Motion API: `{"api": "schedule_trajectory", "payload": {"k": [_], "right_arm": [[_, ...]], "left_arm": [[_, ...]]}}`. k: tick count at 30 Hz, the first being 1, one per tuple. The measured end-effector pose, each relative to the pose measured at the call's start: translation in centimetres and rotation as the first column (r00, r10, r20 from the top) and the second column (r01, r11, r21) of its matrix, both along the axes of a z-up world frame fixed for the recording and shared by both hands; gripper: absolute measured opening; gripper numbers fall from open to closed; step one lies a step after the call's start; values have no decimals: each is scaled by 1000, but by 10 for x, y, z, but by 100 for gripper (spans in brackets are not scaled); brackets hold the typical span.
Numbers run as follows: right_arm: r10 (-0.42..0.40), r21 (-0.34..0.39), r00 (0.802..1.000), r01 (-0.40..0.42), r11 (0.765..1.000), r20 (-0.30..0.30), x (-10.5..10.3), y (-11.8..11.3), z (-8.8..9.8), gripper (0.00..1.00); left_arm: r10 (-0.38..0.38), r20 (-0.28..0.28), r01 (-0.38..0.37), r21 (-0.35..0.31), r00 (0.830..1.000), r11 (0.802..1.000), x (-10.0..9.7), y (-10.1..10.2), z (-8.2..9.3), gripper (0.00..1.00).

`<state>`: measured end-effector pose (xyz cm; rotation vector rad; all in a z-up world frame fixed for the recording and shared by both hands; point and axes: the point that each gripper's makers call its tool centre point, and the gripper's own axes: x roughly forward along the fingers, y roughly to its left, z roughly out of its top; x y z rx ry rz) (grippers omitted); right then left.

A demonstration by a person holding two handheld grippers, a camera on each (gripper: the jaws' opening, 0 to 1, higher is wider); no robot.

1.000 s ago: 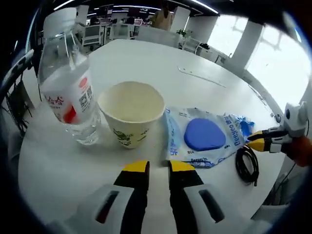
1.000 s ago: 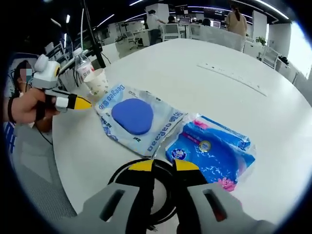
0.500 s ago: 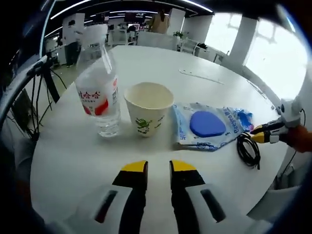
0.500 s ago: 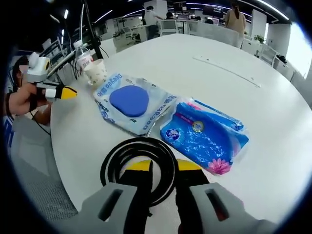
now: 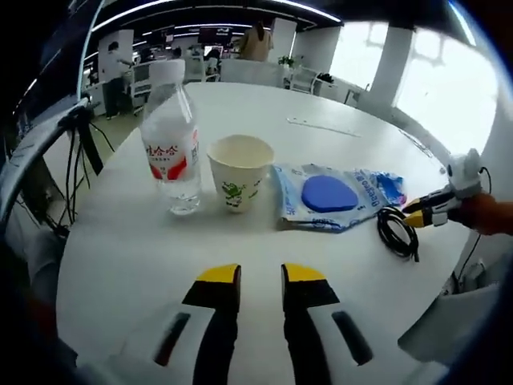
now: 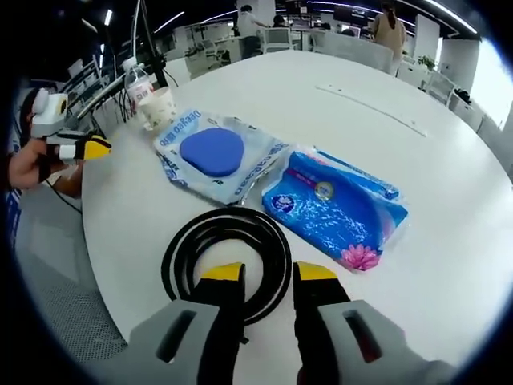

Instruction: Arrange the tabletop items into an orderly group along one side of the table until the central work area is clear of visible clutter.

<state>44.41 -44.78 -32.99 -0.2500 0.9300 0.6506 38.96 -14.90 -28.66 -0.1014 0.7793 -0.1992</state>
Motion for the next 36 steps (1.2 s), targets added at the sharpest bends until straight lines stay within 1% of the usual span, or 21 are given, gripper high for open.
{"api": "schedule_trajectory", "payload": {"k": [6,11,14,16,19,21,24,30,32,36], "right_arm": [[-6,-10,1000,6,1000,-13,-3,-3,-6,20],[-14,-32,1000,14,999,-16,-2,-6,-10,16],[-26,-31,999,25,999,-24,-1,-6,-11,15],[-36,-40,999,35,999,-23,0,-6,-11,11],[-47,-25,999,46,999,-22,3,-4,-9,8],[-25,-41,1000,24,999,-19,1,-3,-8,8],[-16,-39,1000,16,999,-20,0,-2,-8,7],[10,-51,1000,-11,999,-16,-9,-1,-9,7],[10,-51,1000,-11,999,-15,-12,-1,-9,7],[-16,-44,1000,15,999,-20,-16,-1,-10,7]], "left_arm": [[-49,20,48,53,999,997,-14,2,6,20],[-66,39,63,63,997,996,-21,2,11,21],[-70,50,67,61,996,996,-23,0,13,21],[-64,57,61,54,996,997,-22,0,14,21],[-58,64,55,51,996,997,-24,-1,15,21],[-57,67,54,48,996,997,-24,-1,16,21],[-56,67,53,44,996,998,-26,-2,14,21],[-52,70,49,37,996,998,-31,-4,13,21],[-56,70,54,38,996,998,-33,-5,13,22],[-60,72,58,37,996,998,-34,-7,13,22]]}}
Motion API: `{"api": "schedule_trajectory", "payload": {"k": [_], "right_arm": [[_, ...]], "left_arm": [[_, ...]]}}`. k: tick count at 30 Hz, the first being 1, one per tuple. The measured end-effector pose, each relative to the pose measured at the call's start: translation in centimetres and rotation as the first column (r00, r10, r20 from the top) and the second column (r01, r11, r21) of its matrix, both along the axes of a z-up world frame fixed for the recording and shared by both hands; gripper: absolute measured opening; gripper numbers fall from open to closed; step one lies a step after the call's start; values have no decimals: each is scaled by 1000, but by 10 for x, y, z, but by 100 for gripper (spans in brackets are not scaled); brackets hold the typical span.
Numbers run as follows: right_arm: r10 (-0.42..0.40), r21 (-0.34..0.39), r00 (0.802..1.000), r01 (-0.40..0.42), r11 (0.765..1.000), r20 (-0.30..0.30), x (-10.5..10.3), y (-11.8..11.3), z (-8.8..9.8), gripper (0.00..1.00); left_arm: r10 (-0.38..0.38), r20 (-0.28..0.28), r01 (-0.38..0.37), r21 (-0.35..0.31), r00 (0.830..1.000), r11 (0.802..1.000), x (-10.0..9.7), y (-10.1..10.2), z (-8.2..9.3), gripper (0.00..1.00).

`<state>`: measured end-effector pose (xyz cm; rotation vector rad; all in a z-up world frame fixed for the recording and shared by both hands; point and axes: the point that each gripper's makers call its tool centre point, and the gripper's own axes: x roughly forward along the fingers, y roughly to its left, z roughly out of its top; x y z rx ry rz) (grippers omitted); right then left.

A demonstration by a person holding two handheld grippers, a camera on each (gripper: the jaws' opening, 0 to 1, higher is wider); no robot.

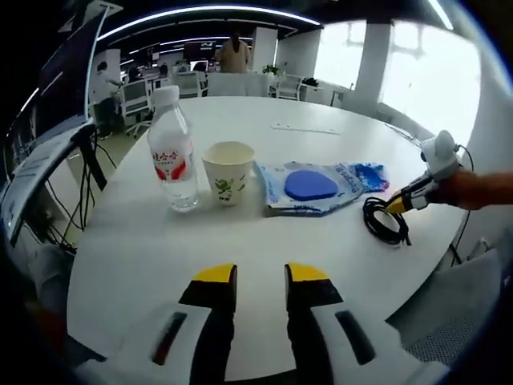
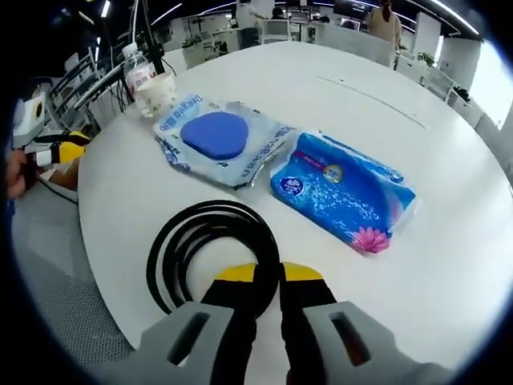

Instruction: Arrange the tabletop items into an orderly group along one side of the table until the central work area is clear of visible clutter.

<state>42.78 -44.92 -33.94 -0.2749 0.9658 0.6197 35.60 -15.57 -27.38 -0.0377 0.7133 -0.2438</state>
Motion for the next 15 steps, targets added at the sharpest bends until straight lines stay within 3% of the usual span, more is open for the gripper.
{"api": "schedule_trajectory", "payload": {"k": [15], "right_arm": [[-3,6,1000,3,1000,-3,-8,5,0,8]], "left_arm": [[6,12,-6,-14,1000,1000,1,-3,4,22]]}}
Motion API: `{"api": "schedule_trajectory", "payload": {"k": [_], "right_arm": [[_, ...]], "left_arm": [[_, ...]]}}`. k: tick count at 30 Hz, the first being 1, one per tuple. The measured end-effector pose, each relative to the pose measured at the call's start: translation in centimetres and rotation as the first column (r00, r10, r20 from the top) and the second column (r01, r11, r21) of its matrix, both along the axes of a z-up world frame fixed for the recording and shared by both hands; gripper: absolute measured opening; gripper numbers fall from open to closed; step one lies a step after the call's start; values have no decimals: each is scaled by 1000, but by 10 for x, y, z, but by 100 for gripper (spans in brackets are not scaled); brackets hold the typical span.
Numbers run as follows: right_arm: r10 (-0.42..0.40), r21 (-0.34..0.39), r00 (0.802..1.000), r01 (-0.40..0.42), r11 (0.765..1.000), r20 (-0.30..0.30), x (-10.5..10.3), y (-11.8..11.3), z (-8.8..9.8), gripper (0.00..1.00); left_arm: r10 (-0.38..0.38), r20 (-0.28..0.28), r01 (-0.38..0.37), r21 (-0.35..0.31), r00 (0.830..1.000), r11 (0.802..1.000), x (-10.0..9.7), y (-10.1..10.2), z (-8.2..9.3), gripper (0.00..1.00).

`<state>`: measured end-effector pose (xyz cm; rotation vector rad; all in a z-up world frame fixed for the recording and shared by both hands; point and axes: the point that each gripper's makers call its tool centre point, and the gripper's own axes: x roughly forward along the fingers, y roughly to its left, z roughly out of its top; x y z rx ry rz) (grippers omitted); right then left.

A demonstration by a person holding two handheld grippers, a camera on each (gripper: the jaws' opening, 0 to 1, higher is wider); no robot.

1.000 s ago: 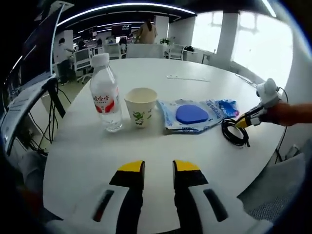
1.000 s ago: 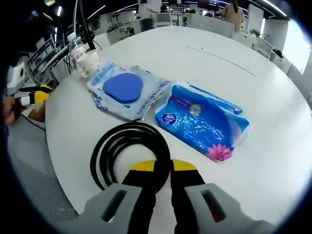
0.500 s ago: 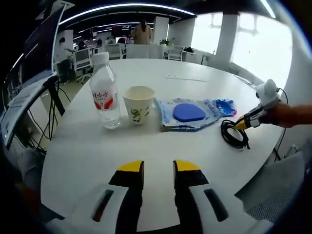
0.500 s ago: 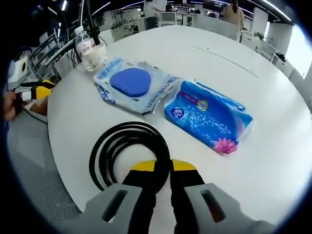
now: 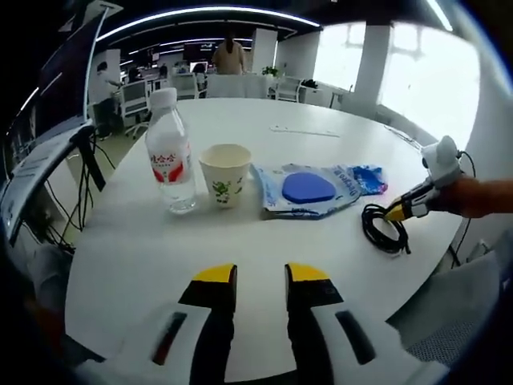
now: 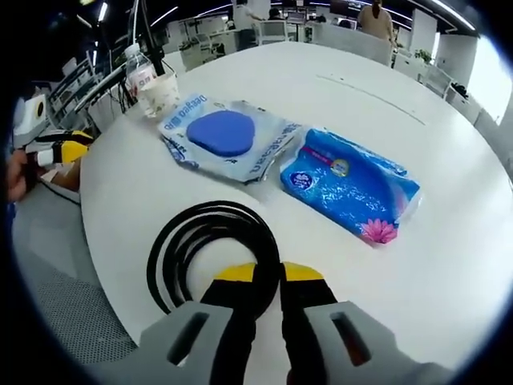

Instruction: Arrange the tabletop items into an orderly group along one side of the table until the central work area is clear of visible clutter.

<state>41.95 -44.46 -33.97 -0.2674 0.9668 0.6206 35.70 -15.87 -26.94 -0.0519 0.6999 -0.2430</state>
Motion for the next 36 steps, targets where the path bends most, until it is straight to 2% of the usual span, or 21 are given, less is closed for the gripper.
{"api": "schedule_trajectory", "payload": {"k": [4,6,12,16,19,23,27,31,36], "right_arm": [[-3,6,1000,3,1000,2,1,-2,4,12],[-14,18,1000,13,1000,23,5,-4,10,17],[-53,74,996,48,996,67,20,-13,27,21],[-155,84,982,147,986,105,42,-36,36,21],[-210,50,971,206,977,113,55,-57,36,20],[-291,61,952,286,956,98,71,-76,35,20],[-334,62,940,330,942,75,79,-87,28,19],[-387,99,921,381,919,47,88,-91,23,18],[-401,117,915,395,911,38,94,-89,20,17]], "left_arm": [[3,-1,-3,-5,1000,1000,-2,0,-1,22],[1,-6,-1,-7,1000,1000,-3,-1,-2,22],[7,-6,-7,-12,1000,1000,-3,-1,-1,22],[12,-4,-12,-17,1000,1000,-2,0,1,22],[15,-4,-15,-15,1000,1000,-2,1,2,22],[19,-7,-19,-13,1000,1000,-2,2,2,22],[24,-11,-24,-8,1000,1000,-4,4,2,22],[34,-11,-34,-4,999,999,-5,8,3,22],[46,-10,-46,2,999,999,-5,11,5,22]]}}
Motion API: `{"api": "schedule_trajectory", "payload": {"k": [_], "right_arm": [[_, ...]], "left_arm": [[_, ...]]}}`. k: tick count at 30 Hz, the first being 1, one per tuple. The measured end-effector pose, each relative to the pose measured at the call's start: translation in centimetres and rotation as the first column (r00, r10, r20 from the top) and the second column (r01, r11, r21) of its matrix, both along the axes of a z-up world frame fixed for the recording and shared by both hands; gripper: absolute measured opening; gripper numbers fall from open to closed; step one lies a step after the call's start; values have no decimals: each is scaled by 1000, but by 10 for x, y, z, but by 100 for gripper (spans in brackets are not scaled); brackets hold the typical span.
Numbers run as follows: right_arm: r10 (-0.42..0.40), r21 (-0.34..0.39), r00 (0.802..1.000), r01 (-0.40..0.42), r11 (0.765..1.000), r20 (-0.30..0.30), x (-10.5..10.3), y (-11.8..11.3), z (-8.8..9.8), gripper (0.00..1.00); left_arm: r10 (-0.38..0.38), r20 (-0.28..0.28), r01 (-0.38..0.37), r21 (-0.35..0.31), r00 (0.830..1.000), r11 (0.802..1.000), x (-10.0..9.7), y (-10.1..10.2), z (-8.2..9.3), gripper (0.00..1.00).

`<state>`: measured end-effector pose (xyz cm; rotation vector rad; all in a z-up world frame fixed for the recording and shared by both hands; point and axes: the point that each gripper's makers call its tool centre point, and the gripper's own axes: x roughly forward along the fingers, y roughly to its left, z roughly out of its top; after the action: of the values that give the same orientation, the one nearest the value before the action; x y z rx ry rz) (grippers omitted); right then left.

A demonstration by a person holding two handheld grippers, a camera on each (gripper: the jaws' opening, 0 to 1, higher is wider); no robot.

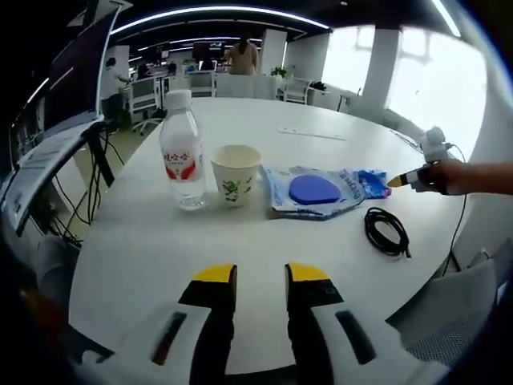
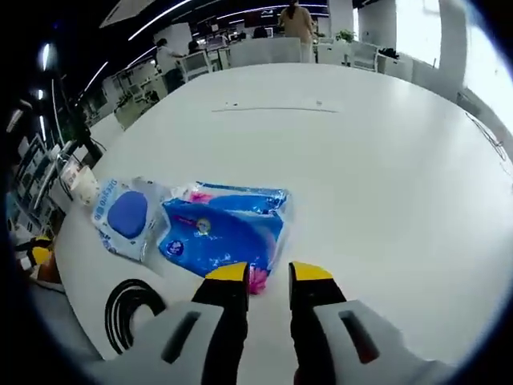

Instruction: Arrange the tabletop items into an orderly group along one side of the table until the central work area is clear of visible clutter.

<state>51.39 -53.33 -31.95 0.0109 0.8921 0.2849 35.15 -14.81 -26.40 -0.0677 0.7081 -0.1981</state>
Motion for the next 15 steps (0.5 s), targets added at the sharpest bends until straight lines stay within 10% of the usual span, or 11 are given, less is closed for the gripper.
{"api": "schedule_trajectory", "payload": {"k": [15], "right_arm": [[-24,6,1000,24,1000,5,-4,5,7,1]], "left_arm": [[10,1,-10,5,1000,1000,2,0,4,22]]}}
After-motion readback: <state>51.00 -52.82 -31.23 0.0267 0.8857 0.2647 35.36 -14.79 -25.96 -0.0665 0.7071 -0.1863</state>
